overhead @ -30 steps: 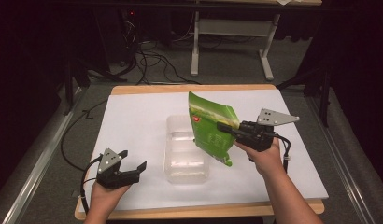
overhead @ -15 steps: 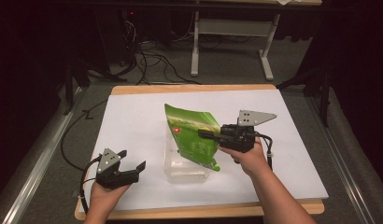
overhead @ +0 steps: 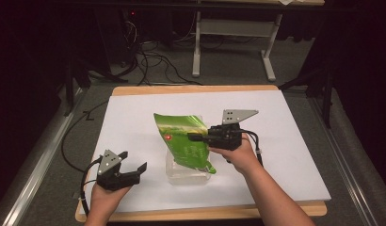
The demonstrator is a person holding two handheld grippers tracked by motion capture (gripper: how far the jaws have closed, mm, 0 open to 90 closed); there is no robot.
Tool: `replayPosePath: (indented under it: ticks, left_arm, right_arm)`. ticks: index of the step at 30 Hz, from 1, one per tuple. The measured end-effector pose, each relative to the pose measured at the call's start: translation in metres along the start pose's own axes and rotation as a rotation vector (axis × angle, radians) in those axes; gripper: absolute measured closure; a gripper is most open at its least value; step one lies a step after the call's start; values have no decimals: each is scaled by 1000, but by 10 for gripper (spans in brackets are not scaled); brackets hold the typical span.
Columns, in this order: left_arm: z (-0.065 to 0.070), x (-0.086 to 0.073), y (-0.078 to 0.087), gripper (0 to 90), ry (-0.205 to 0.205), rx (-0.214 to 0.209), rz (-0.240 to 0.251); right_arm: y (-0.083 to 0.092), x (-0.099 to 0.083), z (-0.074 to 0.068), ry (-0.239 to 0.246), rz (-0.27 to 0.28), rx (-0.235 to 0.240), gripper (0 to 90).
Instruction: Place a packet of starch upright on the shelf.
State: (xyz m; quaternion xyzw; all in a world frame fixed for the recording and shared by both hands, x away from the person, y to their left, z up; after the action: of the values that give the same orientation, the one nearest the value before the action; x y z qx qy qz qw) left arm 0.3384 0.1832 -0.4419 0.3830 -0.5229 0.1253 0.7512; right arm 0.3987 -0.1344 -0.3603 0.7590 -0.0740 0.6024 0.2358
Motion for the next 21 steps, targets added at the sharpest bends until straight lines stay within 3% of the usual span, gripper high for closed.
replayPosePath:
  ticks: [6,17,21]
  left_arm:
    - [1,0,0,172,-1,-6,-1]
    - [4,1,-2,177,-6,-12,0]
    - [6,2,-3,184,-6,-18,0]
  right_arm:
    - [-8,-2,4,1,-14,-25,871]
    - [-17,-6,-2,22,-37,-61,860]
    - [-19,-8,-2,12,-34,-82,818]
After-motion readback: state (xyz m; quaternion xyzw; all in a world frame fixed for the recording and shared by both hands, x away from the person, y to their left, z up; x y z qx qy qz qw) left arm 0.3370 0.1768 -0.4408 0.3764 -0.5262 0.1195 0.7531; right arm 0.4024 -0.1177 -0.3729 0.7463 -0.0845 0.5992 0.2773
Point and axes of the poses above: each handheld gripper's, and its own axes: y roughly backward along the jaws, x roughly out of its top, z roughly to its right, the point moved 3 cm from there along -y, roughly forward along the jaws, and after that the axes turned 11 degrees about -x, right-handed, at the moved point
